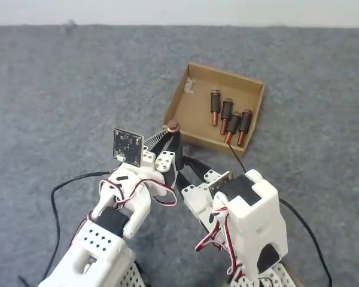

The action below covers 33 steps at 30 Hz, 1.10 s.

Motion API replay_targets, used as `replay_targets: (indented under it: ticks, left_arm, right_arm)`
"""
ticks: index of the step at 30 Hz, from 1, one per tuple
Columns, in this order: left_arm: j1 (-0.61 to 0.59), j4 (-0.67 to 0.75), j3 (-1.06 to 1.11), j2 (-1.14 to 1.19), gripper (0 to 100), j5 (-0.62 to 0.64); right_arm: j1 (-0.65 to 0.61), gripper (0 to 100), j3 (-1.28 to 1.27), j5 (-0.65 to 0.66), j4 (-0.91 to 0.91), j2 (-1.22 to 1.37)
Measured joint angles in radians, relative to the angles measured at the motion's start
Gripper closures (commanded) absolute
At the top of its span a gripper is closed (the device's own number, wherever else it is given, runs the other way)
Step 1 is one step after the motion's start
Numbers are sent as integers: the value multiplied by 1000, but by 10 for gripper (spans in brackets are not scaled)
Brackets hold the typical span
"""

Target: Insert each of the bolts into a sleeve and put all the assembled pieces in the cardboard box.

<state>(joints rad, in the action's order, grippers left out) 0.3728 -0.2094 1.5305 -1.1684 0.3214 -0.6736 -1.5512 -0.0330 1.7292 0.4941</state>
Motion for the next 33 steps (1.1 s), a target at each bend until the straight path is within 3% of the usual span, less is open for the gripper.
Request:
replay_targets:
  ticks: [4,11,33]
  left_arm:
    - [0,-6,0,0,990,0]
    - [0,-149,-61,-15,990,0]
    - [-29,-129,-64,-6,990,5]
  right_arm:
    - [0,992,0,0,0,0]
    - [0,992,2,0,0,0]
    - [0,992,2,0,0,0]
